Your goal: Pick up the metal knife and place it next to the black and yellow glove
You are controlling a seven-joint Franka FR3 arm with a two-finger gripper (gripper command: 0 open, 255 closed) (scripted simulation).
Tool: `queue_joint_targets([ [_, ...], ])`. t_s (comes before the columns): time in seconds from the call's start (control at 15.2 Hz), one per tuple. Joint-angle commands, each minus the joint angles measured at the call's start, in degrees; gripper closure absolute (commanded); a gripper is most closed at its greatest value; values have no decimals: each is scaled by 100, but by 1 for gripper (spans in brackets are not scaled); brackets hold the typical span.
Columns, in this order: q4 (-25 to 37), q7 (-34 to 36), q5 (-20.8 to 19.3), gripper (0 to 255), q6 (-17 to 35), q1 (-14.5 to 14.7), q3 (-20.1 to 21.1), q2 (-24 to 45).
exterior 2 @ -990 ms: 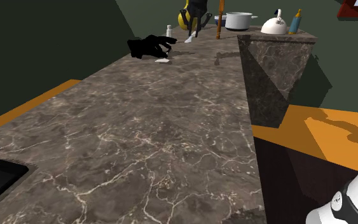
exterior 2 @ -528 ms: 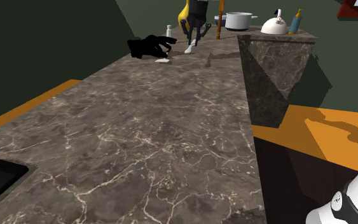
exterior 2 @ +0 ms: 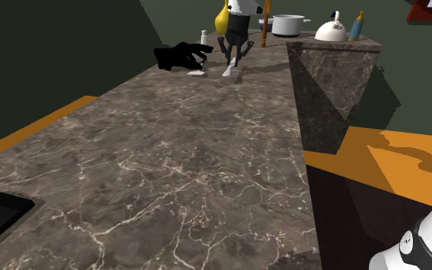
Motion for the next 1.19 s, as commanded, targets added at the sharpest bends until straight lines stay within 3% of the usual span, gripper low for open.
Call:
queue_joint_targets([
  [0.0,-99,-14,5,255,140,0,1,39],
  [0.73,-208,-30,10,255,313,1,3,104],
  [0.79,-208,-30,10,0,313,1,3,104],
  [1.12,-208,-30,10,0,313,1,3,104],
])
